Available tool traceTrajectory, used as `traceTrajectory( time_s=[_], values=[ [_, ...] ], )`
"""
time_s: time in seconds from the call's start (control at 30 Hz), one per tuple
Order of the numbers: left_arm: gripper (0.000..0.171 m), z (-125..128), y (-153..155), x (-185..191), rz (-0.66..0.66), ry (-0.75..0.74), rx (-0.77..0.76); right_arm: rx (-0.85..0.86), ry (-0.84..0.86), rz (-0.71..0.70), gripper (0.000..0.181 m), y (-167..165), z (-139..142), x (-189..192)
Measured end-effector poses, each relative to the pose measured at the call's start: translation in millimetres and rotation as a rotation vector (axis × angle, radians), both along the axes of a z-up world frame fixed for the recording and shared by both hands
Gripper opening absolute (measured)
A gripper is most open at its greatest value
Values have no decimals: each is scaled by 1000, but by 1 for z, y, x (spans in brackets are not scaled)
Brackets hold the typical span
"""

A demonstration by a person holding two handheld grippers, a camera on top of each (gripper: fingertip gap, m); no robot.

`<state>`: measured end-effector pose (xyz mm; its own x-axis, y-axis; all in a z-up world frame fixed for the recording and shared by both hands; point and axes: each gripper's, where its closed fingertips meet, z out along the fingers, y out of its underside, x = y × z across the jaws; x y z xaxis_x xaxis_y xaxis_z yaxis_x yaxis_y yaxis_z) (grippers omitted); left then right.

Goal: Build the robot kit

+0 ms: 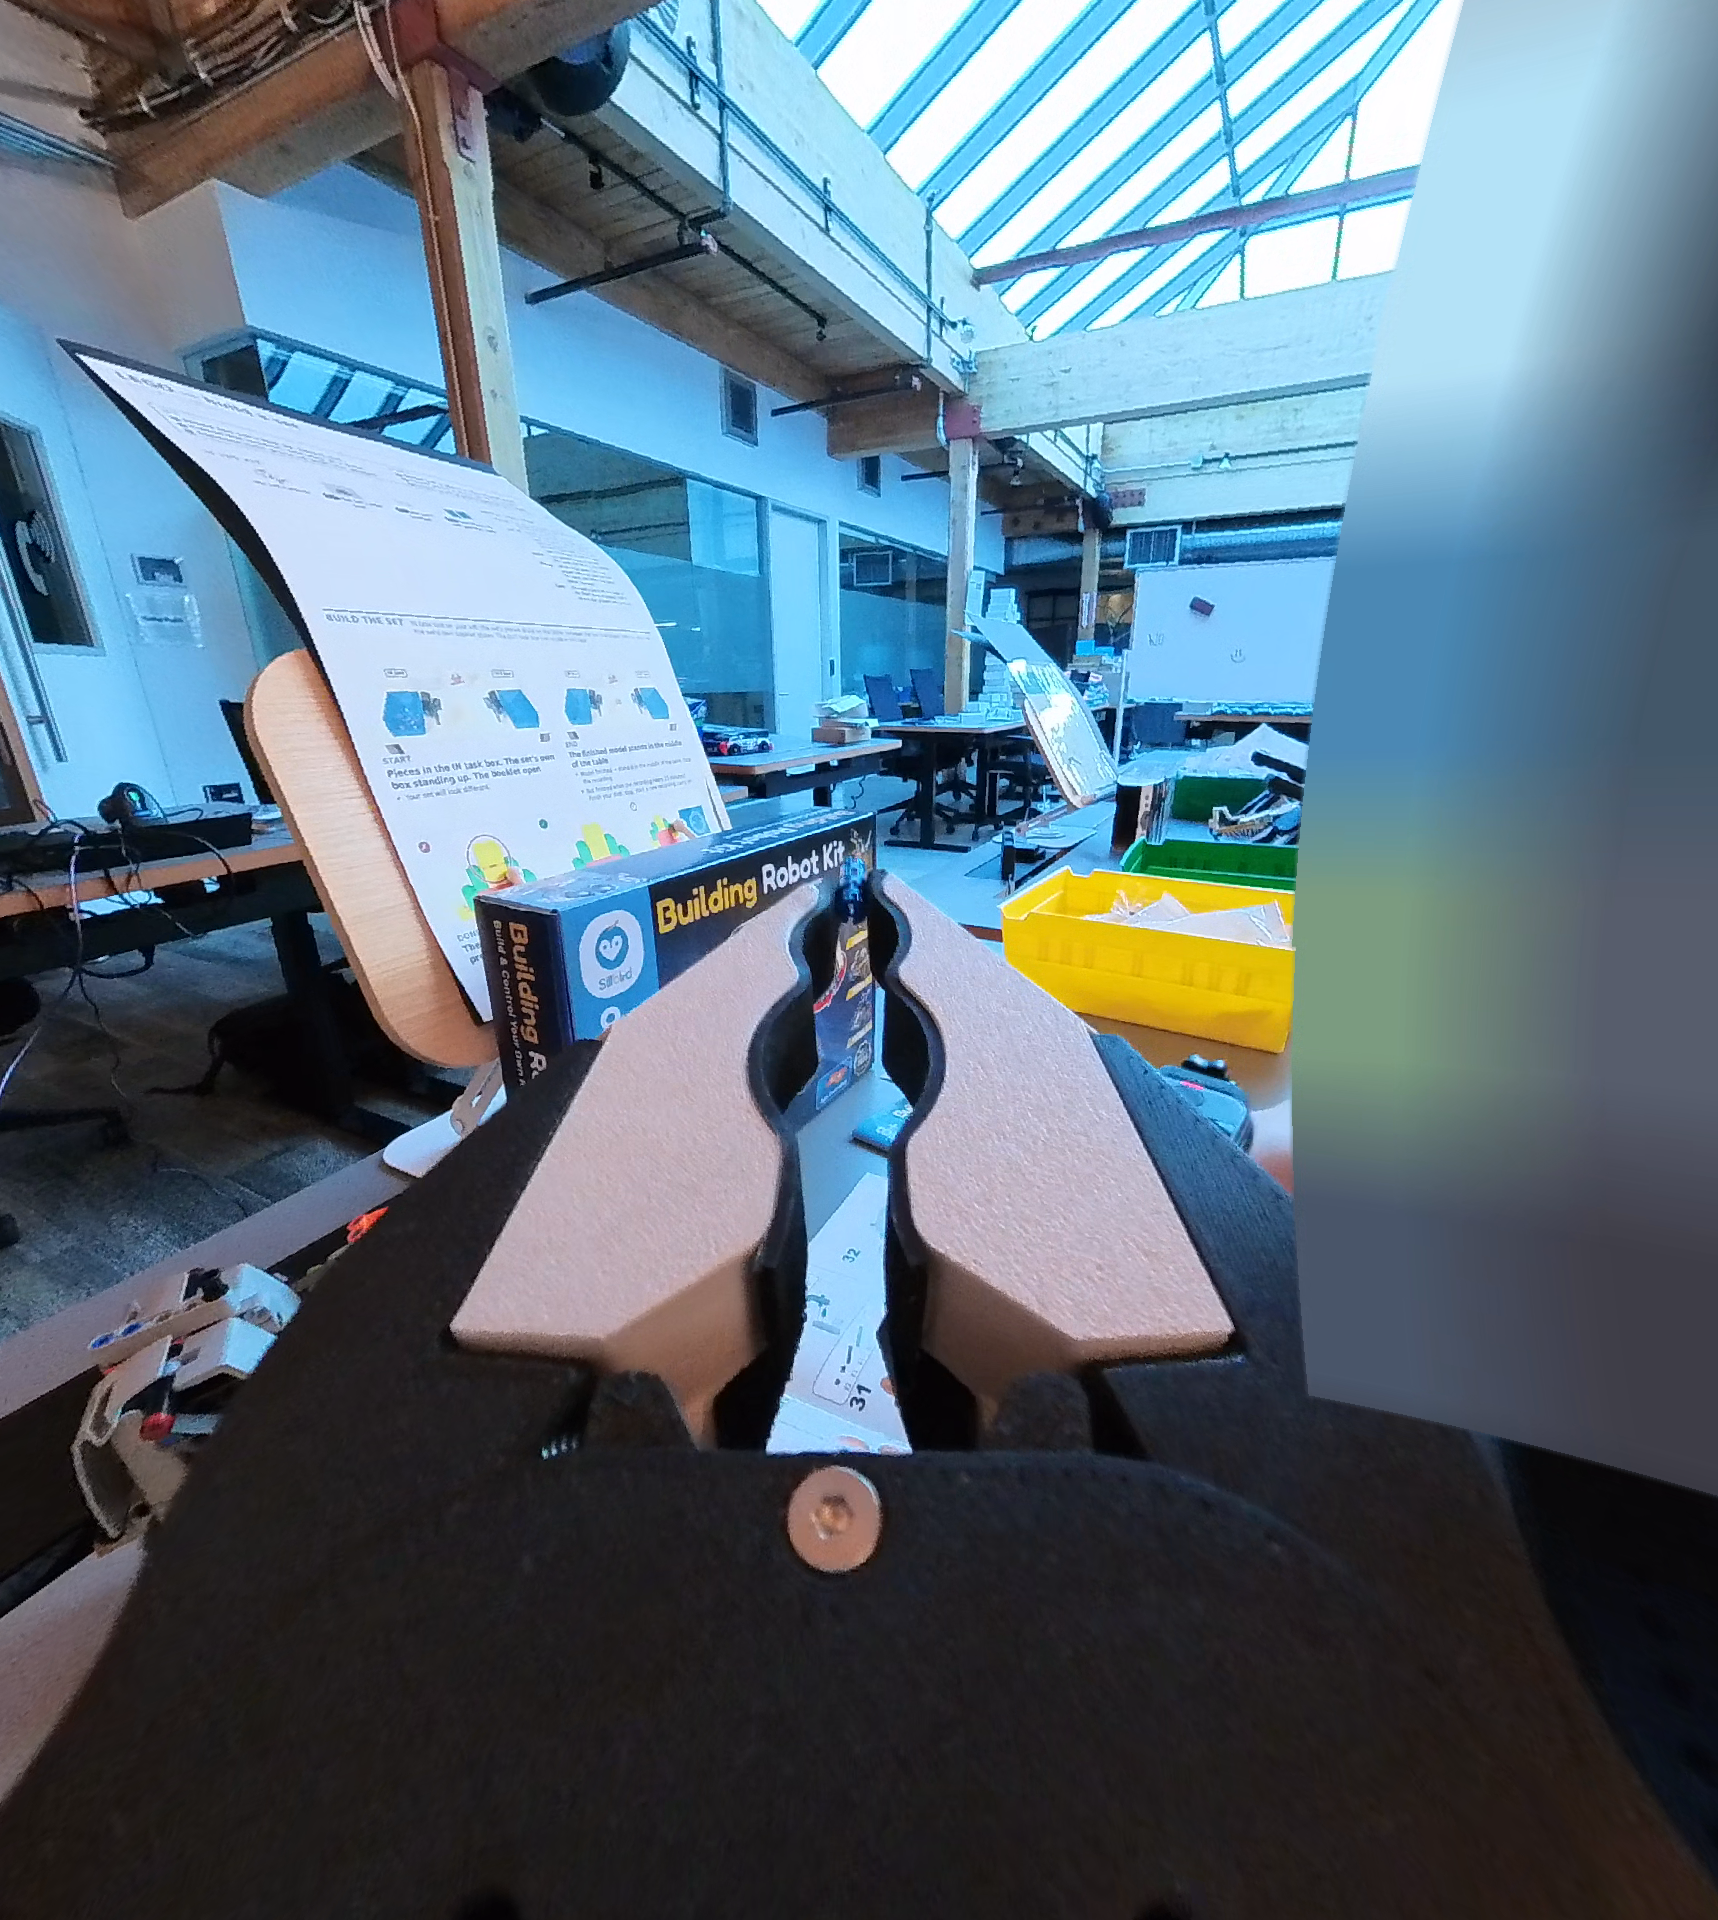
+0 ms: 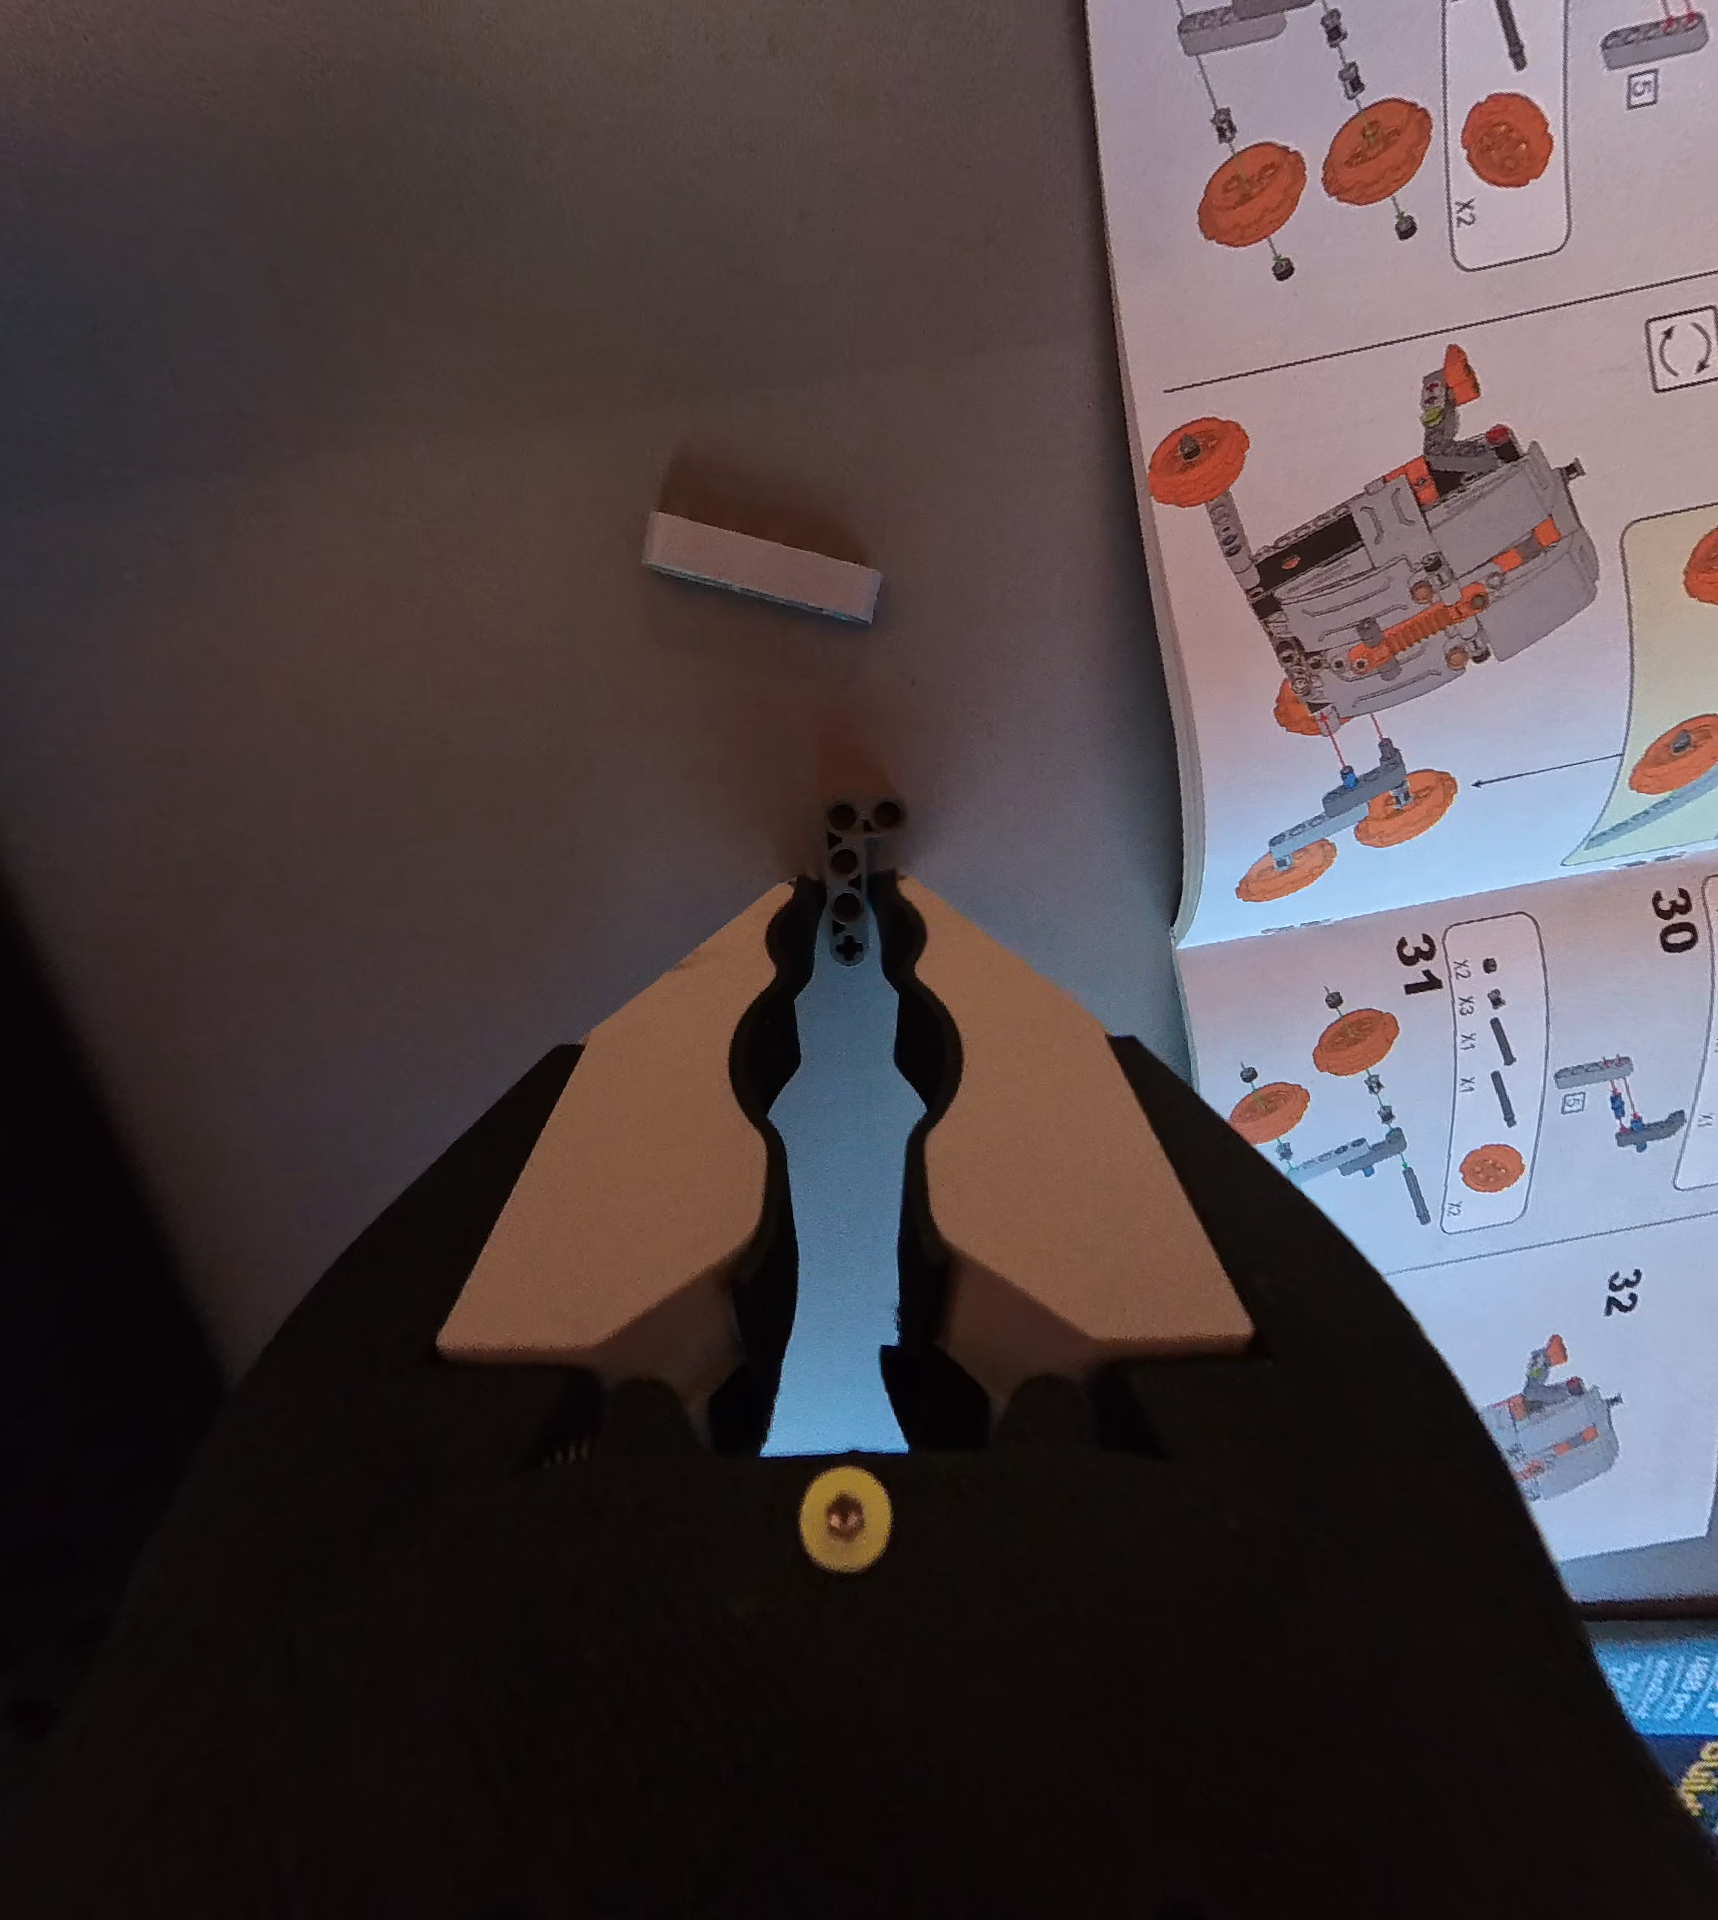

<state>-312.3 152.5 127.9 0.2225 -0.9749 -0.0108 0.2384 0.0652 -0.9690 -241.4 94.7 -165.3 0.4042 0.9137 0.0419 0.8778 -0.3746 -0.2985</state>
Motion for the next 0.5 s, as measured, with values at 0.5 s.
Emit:
traceTrajectory(
  time_s=[0.5],
  values=[
    [2, -6, 3, 1, 10, 18, -2, -28, 50, 7, 8, -2, -1, 0]
  ],
)
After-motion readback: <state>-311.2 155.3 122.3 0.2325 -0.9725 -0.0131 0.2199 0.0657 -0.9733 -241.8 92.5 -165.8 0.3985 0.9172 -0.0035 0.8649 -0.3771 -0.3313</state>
